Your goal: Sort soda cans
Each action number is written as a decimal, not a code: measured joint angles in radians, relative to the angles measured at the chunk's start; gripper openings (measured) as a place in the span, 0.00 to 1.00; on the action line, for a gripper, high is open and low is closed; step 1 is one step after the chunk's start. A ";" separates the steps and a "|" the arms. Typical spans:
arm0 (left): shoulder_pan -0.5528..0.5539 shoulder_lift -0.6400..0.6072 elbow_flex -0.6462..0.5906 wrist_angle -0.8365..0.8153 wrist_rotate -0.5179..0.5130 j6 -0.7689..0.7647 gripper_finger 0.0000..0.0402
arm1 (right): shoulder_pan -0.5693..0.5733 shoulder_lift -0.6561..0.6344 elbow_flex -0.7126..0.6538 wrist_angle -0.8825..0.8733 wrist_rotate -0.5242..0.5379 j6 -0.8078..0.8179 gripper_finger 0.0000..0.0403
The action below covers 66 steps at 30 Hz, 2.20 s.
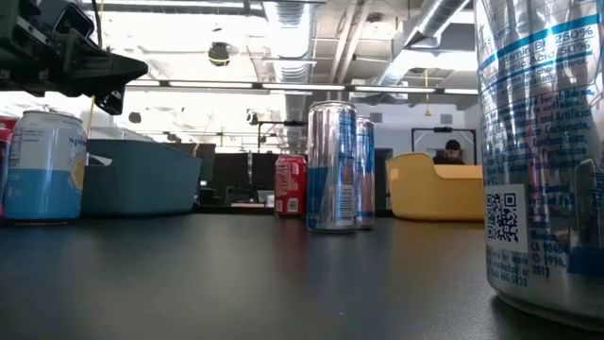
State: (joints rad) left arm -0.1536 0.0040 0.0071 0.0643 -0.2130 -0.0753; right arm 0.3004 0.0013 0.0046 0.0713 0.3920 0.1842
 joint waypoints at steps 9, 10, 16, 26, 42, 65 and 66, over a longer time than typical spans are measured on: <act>0.000 0.000 0.000 0.000 0.000 0.000 0.00 | 0.000 0.000 0.000 0.000 0.000 0.000 0.08; 0.000 0.000 0.000 0.000 0.000 0.000 0.00 | 0.000 0.000 0.000 0.000 0.000 0.000 0.08; 0.000 0.000 0.000 0.000 0.000 0.000 0.00 | 0.000 0.000 0.000 0.000 0.000 0.000 0.08; 0.000 0.000 0.000 0.000 0.000 0.000 0.00 | -0.009 0.000 0.000 0.217 0.003 0.095 0.08; 0.000 0.000 0.000 0.013 -0.068 0.004 0.00 | -0.084 0.005 0.112 0.475 0.157 -0.103 0.08; 0.000 0.001 0.000 0.166 -0.182 0.239 0.01 | -0.140 0.570 1.148 -1.392 0.109 0.609 0.10; 0.000 0.001 0.000 0.180 -0.215 0.232 0.01 | -0.140 0.591 1.156 -1.420 0.103 0.618 0.12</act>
State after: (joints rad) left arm -0.1539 0.0047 0.0071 0.2443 -0.4278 0.1564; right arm 0.1600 0.5919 1.1610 -1.3492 0.4946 0.8017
